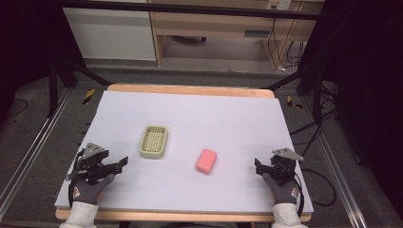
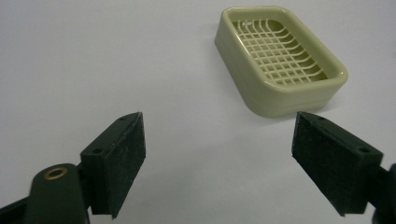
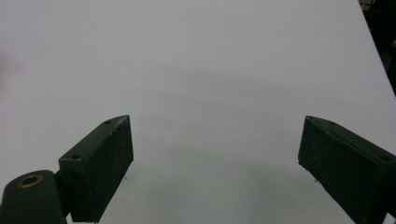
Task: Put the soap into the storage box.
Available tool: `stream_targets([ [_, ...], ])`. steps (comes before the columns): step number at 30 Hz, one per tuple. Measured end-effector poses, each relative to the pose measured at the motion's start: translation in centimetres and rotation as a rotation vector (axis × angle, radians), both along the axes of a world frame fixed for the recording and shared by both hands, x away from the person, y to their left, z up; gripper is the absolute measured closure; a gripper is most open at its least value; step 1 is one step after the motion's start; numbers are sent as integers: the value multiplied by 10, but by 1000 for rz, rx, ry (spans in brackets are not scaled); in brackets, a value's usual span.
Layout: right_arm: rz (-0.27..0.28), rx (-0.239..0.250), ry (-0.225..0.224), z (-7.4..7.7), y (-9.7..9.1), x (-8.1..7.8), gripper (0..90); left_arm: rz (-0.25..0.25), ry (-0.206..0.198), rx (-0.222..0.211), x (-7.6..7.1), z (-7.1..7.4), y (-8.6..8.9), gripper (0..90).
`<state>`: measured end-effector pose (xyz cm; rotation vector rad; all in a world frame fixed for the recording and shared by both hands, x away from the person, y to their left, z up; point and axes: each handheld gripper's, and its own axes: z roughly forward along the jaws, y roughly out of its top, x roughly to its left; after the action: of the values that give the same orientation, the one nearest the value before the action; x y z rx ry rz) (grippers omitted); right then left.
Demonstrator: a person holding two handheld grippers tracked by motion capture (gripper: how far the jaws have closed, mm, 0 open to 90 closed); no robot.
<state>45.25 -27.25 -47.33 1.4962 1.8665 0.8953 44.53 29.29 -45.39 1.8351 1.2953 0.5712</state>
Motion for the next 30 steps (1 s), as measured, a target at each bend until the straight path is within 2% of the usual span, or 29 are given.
stream_targets([
  [2,5,1,14,-1,1,0,104,-2,-9,-5,-1,1,-4,191],
  [5,2,0,5,0,1,-1,89,-14,-16,-6,-3,2,-9,205],
  [11,-7,1,15,-1,0,-1,88,-27,-28,10,-4,5,-15,240],
  [18,-7,-6,8,0,1,-2,88,-29,-29,6,-5,7,-22,267],
  [30,-18,-4,4,1,3,-4,84,-66,-26,-3,-7,12,-38,276],
])
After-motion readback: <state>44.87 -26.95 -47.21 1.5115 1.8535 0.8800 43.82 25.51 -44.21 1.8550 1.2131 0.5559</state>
